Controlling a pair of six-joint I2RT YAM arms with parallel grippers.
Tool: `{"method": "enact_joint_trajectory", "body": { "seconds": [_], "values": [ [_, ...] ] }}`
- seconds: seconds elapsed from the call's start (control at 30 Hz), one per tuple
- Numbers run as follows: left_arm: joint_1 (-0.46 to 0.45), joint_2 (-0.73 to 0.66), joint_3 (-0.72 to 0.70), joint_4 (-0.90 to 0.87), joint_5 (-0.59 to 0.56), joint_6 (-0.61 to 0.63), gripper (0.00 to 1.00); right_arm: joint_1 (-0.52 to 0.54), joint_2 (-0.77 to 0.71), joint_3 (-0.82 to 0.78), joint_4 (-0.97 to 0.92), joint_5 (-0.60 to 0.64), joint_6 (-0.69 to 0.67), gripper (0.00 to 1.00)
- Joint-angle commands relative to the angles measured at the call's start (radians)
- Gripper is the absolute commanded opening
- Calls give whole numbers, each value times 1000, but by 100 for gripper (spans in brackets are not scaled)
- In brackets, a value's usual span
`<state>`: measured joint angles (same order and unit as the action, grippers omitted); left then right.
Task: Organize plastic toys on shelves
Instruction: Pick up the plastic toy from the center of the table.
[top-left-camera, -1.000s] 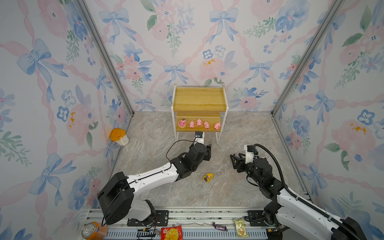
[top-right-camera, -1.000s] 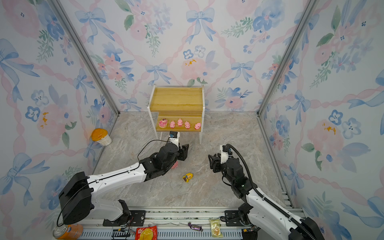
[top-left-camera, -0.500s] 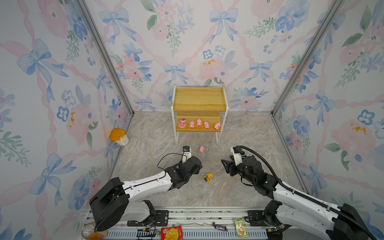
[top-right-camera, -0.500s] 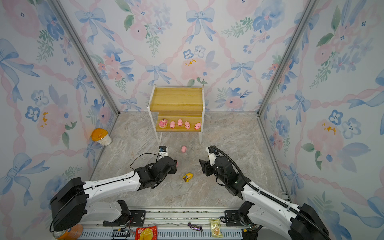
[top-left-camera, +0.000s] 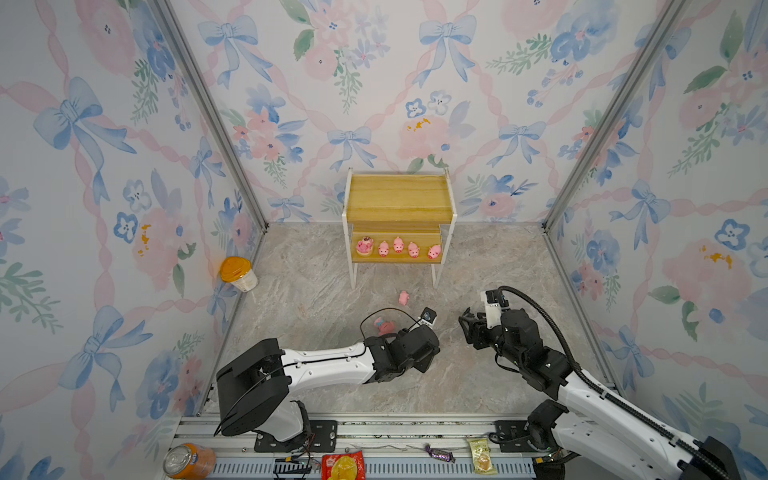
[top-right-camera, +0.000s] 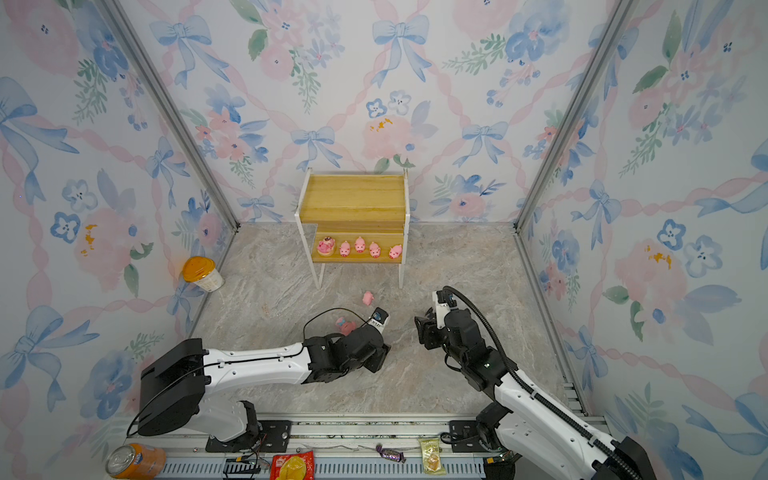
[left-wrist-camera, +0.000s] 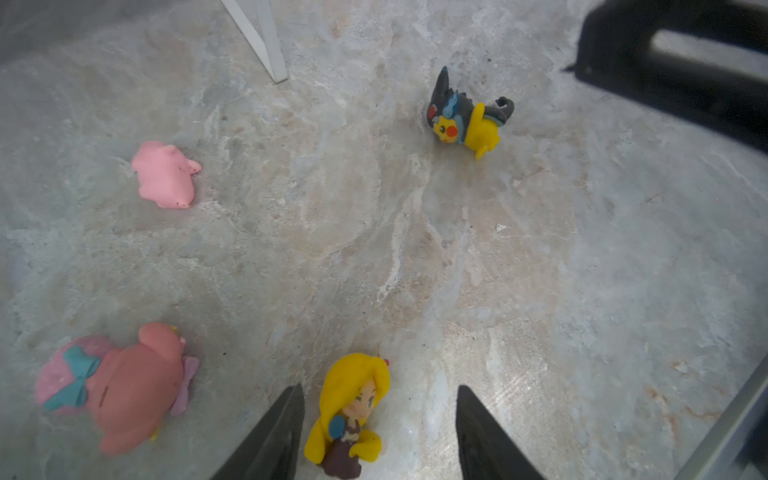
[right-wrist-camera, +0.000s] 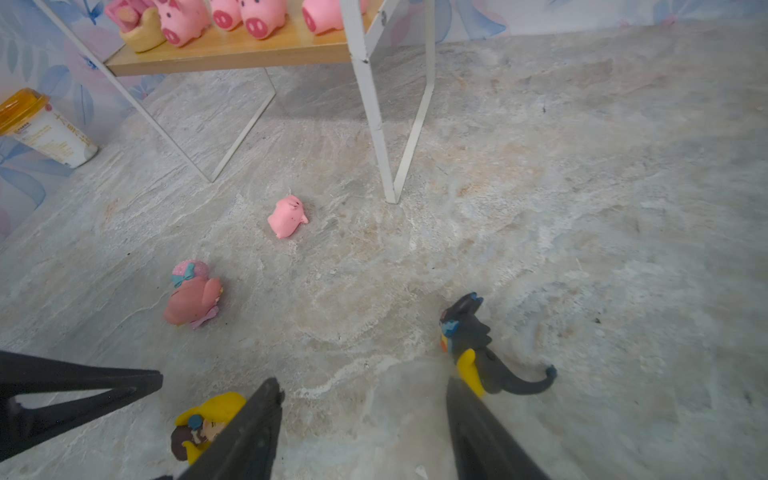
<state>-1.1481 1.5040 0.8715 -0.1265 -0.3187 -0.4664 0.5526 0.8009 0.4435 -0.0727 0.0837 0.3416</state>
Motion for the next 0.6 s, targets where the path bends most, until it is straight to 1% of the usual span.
{"method": "enact_joint_trajectory", "body": {
  "seconds": [0.0,0.13,0.2,0.57],
  "values": [
    [-2,66,71,-104,52,106,59,-68,-42,38,-93,-92,33,66],
    [-6,182,187,-272,29,132,59,-118,-79,47,-133,-124,36,66],
    [-7,227,236,-346,-17,127,59,-131,-93,40,-132,-132,42,67],
    [-9,320,351,-500,-91,83,61,-145,-99,17,-100,-159,38,67]
  ]
}}
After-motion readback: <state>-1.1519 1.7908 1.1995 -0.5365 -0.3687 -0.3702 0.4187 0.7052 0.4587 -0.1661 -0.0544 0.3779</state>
